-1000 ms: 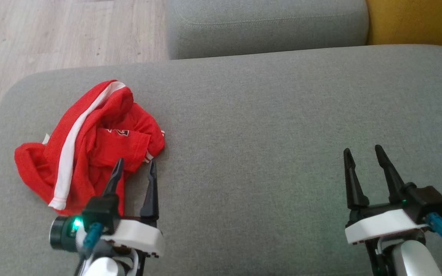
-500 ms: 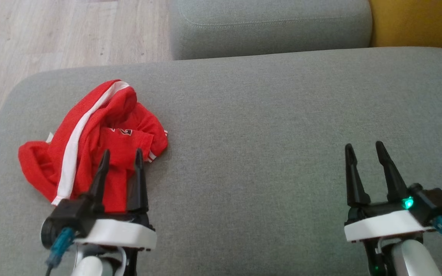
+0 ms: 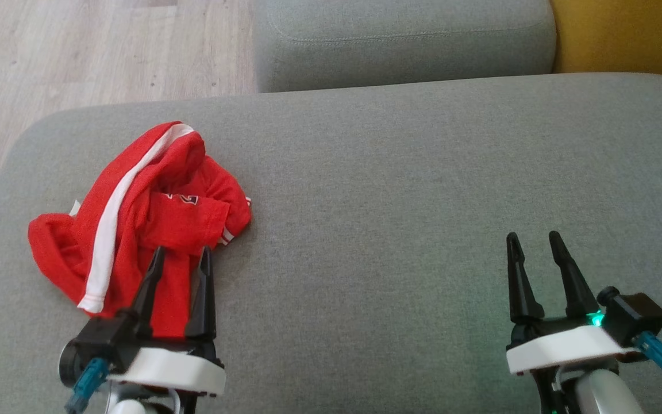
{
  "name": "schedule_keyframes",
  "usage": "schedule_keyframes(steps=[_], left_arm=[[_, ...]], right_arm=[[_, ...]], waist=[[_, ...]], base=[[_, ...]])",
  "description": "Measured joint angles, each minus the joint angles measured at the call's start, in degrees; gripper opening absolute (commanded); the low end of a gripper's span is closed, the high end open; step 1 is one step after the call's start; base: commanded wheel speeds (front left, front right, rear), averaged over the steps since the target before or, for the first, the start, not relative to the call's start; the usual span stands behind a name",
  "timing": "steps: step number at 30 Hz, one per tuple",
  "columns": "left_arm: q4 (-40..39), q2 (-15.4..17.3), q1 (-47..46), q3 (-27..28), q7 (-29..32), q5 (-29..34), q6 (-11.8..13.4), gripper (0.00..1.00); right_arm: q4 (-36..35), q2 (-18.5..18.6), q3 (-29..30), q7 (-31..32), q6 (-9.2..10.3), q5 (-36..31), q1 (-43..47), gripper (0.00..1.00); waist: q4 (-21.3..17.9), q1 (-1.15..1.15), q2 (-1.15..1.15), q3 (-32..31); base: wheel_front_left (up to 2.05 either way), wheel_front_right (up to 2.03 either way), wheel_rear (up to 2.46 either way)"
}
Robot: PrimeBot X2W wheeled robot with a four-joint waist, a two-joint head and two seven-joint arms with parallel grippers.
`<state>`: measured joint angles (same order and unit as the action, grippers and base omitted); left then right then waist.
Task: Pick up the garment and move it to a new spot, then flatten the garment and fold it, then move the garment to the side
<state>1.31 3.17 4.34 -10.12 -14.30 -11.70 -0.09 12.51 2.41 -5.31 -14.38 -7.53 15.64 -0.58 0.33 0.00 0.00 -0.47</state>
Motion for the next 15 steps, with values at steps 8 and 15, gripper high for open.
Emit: schedule_keyframes(steps=[8,15], left_arm=[[0.6,0.0,0.1,-0.2,0.0,-0.6,0.1,1.0],[0.7,0.0,0.1,-0.2,0.0,-1.1,0.4,1.0]], right_arm=[[0.6,0.0,-0.1,0.0,0.0,0.4,0.0,1.0],[0.8,0.0,-0.1,0.0,0.0,0.5,0.0,1.0]], waist=[[0.0,0.0,0.0,0.0],[0.2,0.0,0.0,-0.1]], base=[[0.0,0.0,0.0],[0.0,0.0,0.0]])
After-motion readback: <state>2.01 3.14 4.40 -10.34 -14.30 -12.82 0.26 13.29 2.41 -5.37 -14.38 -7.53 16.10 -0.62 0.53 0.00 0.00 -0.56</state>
